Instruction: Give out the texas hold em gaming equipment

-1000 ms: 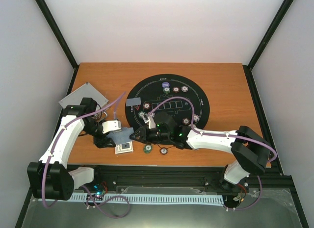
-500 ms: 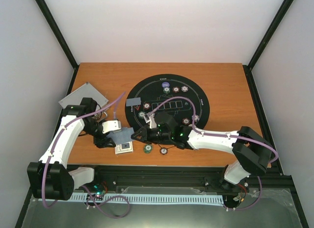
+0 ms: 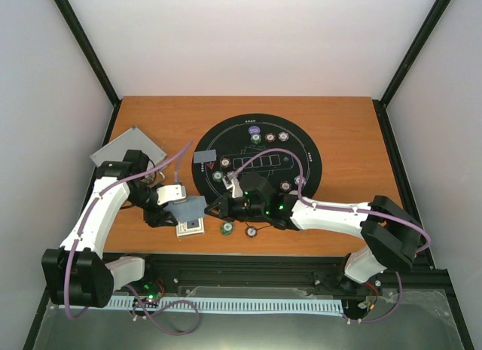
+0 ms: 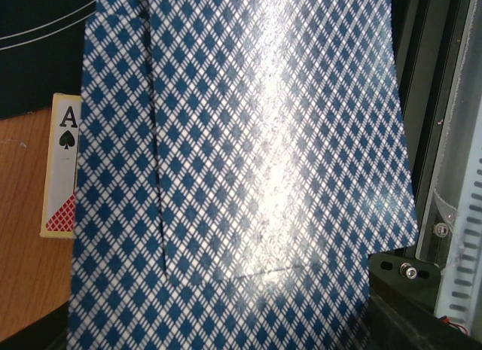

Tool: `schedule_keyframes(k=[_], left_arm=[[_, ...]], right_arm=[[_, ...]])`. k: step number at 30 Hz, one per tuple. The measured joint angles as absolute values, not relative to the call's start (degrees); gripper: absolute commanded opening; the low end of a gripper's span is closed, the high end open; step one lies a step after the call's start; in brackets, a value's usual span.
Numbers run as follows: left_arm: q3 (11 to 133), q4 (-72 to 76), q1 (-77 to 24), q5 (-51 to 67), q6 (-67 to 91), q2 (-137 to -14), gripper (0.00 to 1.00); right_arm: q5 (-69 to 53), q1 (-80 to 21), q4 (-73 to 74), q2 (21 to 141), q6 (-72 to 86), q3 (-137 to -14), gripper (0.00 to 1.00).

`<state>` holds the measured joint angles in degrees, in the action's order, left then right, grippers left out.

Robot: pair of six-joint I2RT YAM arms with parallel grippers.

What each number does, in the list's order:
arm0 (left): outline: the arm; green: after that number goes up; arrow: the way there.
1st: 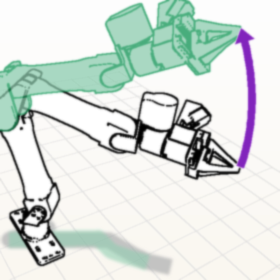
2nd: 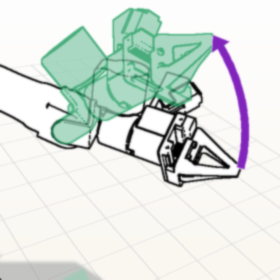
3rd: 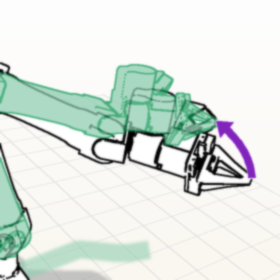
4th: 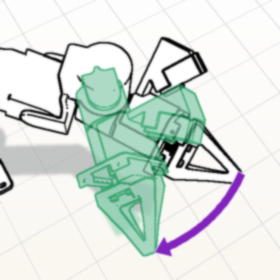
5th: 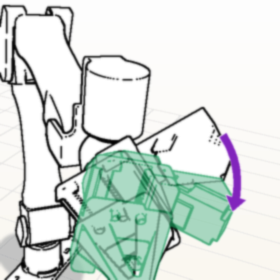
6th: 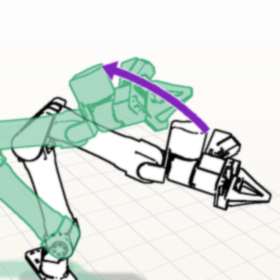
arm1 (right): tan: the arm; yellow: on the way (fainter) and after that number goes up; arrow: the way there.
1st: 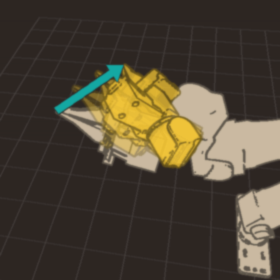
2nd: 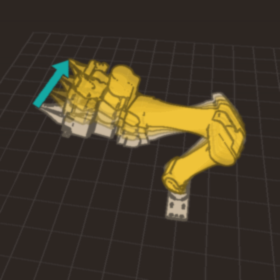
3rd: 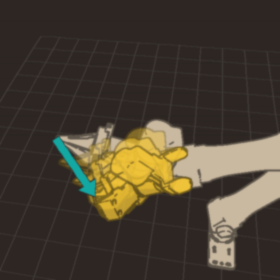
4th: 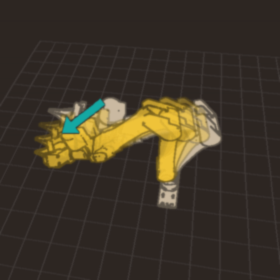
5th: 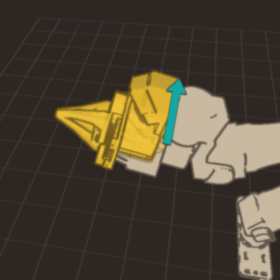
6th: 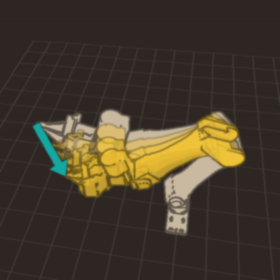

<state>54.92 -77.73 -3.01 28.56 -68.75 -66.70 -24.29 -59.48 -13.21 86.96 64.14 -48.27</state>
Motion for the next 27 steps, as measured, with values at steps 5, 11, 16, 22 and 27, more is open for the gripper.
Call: schedule_keyframes(k=[5, 11, 16, 22, 27], left_arm=[[54.92, -77.71, -3.01, 28.56, -68.75, -66.70, 0.01], [54.92, -77.73, -3.01, 28.56, -68.73, -66.70, 0.01], [54.92, -77.71, -3.01, 28.56, -68.75, -66.70, 0.01], [54.92, -77.71, -3.01, 28.58, -68.73, -66.70, 0.01], [54.92, -77.71, -3.01, 28.60, -68.73, -66.70, 0.01]], right_arm=[[-24.18, -59.48, -12.97, 86.19, 64.12, -48.16, 0.03], [-24.16, -59.48, -12.32, 85.56, 64.01, -48.14, 0.04], [-24.21, -59.40, -12.16, 84.82, 63.81, -48.03, 0.08], [-24.40, -59.37, -12.16, 84.18, 63.66, -47.81, 0.11], [-24.64, -59.40, -12.19, 84.18, 63.70, -47.81, 0.11]])
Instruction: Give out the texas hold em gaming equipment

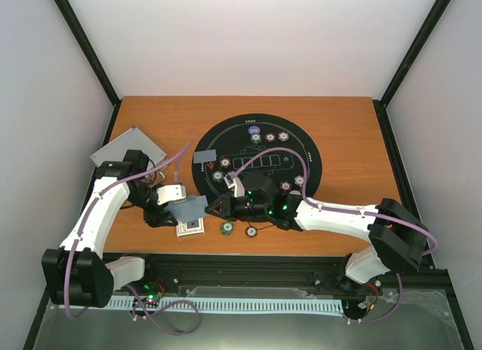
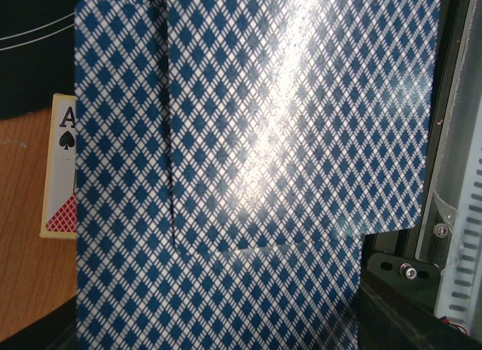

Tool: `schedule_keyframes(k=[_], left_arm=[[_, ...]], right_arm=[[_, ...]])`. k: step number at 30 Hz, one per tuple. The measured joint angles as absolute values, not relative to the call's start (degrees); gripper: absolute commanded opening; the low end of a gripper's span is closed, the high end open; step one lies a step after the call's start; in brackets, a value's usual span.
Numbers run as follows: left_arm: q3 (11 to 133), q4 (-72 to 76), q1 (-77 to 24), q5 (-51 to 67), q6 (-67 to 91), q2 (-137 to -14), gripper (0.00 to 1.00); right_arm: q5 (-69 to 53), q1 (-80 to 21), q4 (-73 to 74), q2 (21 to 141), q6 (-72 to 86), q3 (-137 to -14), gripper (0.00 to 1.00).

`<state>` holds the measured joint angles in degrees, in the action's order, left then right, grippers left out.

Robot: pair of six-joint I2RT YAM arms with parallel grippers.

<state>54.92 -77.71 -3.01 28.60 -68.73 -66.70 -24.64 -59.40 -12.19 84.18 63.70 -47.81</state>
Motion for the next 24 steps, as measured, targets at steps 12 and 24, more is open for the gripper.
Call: schedule_keyframes(k=[12, 24], left_arm=[[54.92, -77.71, -3.01, 28.62, -68.73, -66.70, 0.01], [54.92, -77.71, -3.01, 28.62, -68.73, -66.70, 0.01]], right_arm=[[-24.62, -59.40, -12.01, 84.01, 63.72, -46.70, 0.10], [-24.56, -59.37, -11.77, 83.07, 64.01, -45.45, 0.03]])
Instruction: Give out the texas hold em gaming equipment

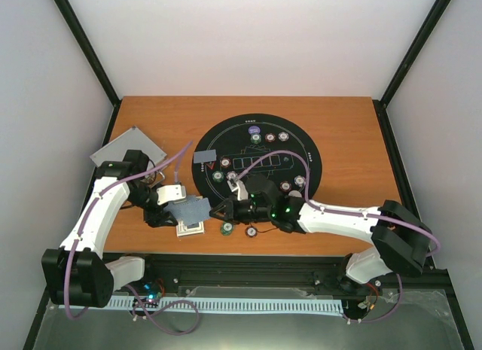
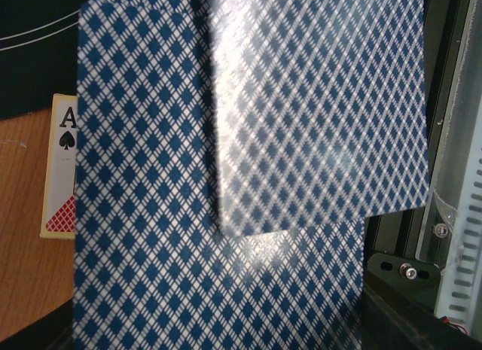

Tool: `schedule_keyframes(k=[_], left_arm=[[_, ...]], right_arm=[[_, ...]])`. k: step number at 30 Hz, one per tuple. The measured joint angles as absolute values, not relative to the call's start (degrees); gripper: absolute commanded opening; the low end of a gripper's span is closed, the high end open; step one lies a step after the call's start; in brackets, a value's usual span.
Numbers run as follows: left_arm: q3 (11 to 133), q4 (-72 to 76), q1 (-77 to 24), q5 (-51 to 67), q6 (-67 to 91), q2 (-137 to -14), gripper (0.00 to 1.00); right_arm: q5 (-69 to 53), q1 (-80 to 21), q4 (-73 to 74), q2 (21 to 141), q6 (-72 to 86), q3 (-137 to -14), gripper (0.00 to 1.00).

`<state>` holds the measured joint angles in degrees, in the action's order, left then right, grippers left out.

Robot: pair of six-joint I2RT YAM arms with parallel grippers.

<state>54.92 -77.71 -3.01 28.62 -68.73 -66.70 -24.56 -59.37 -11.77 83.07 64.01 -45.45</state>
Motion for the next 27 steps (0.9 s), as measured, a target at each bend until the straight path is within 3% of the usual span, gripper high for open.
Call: schedule_keyframes(k=[27], left_arm=[[54.92, -77.54, -3.01, 28.56, -68.69, -66.57, 0.01]], right_arm=[[-28.53, -57.69, -21.21, 78.81, 68.60, -40.73, 0.03]])
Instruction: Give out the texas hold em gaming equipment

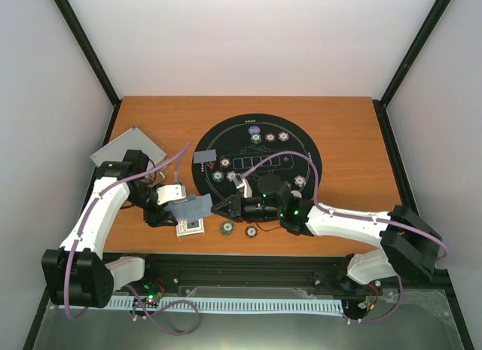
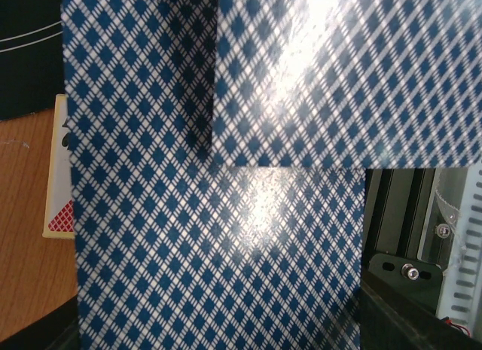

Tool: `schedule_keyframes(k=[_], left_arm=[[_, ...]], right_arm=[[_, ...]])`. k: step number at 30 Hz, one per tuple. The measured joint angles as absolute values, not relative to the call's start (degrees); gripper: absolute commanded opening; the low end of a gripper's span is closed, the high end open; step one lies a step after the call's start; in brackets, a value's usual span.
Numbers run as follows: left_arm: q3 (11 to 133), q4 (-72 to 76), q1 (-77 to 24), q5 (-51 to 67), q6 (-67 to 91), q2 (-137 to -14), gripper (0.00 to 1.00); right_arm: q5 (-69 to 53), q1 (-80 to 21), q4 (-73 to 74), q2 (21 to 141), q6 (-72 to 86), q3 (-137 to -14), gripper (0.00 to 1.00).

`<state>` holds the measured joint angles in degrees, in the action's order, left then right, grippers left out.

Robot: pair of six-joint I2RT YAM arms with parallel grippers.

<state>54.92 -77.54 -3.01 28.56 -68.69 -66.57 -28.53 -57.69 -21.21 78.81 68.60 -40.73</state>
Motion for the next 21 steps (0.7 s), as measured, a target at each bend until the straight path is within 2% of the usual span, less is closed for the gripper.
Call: schedule_keyframes(k=[13, 17, 21], left_arm=[[54.92, -77.54, -3.01, 28.53, -68.69, -66.57, 0.01], [54.92, -77.54, -3.01, 28.53, -68.64, -66.57, 0.01], [54.92, -77.54, -3.01, 28.53, -68.16, -66.57, 0.01]], right_arm=[[-30.63, -51.66, -19.00, 74.89, 68.36, -40.21, 0.03], [-33.50, -44.51, -16.34, 73.89, 66.61, -40.75, 0.03], [-37.82, -33.17, -9.74, 76.62, 61.73, -46.35, 0.03]])
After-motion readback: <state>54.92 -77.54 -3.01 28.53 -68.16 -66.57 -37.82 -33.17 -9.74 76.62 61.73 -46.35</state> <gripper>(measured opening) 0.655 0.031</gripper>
